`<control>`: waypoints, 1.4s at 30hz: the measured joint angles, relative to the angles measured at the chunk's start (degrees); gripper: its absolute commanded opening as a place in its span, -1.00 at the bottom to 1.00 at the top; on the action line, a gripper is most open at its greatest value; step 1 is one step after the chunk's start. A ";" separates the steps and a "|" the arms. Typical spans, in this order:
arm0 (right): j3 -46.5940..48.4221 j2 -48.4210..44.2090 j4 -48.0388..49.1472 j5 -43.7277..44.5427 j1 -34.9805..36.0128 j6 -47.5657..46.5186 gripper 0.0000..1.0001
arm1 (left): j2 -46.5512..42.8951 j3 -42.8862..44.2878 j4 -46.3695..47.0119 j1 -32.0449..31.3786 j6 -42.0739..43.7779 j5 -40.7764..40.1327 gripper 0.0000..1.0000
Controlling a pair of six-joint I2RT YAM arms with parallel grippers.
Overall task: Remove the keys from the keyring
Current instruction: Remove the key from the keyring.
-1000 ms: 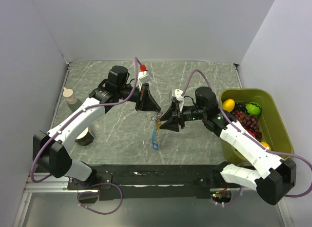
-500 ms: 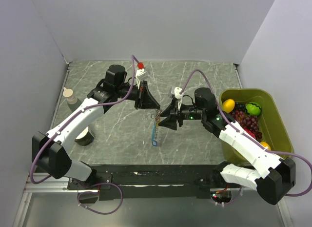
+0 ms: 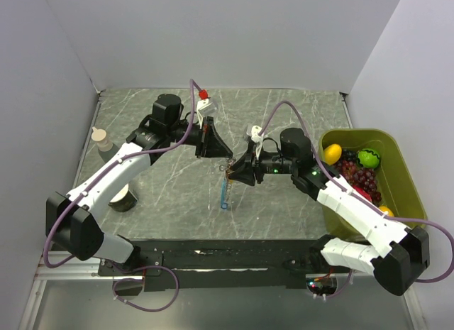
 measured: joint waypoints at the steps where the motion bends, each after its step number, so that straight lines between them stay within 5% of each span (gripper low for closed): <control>1: -0.02 0.04 0.02 0.17 0.07 0.11 -0.37 | 0.00 0.00 0.02 0.00 0.00 0.00 -0.98; 7: 0.00 0.07 0.26 0.72 0.26 0.55 -0.98 | 0.00 -0.02 0.17 0.20 0.02 -0.20 -0.98; 15: -0.02 -0.35 0.35 1.09 0.61 0.33 -1.00 | 0.00 -0.90 1.38 0.46 0.00 -0.96 -0.98; 17: -0.02 -0.55 0.33 1.09 0.61 0.26 -0.70 | 0.00 -1.22 1.38 0.48 -0.07 -0.96 -0.98; 21: -0.02 -0.74 0.35 1.22 0.61 0.09 -0.46 | 0.00 -1.46 1.33 0.59 -0.13 -0.94 -0.98; 42: -0.02 -0.72 0.35 -2.01 0.61 0.00 -0.15 | 0.00 -1.97 2.60 0.83 -2.23 -2.14 -0.98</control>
